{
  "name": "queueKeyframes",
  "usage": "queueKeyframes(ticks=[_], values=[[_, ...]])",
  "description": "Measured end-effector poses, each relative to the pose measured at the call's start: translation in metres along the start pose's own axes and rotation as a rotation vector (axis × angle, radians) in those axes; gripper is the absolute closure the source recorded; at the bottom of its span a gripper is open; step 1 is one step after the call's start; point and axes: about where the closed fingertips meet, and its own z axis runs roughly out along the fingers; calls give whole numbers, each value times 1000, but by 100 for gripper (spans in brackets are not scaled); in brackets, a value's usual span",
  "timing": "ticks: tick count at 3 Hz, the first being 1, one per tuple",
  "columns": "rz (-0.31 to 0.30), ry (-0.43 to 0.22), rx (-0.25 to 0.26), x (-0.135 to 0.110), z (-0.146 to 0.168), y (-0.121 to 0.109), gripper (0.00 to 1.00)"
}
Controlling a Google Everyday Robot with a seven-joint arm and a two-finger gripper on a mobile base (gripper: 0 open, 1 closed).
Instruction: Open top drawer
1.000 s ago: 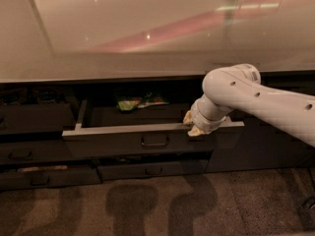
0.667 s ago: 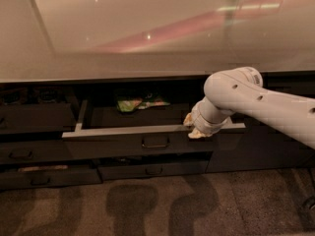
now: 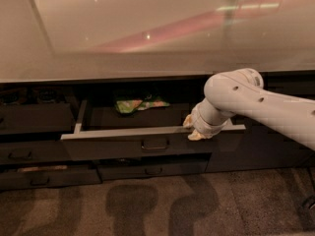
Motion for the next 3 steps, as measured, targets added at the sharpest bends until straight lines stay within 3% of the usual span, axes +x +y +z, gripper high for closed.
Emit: queueKeyframes(ticks=[3], values=[[-9, -5, 0, -3, -3, 7, 100]])
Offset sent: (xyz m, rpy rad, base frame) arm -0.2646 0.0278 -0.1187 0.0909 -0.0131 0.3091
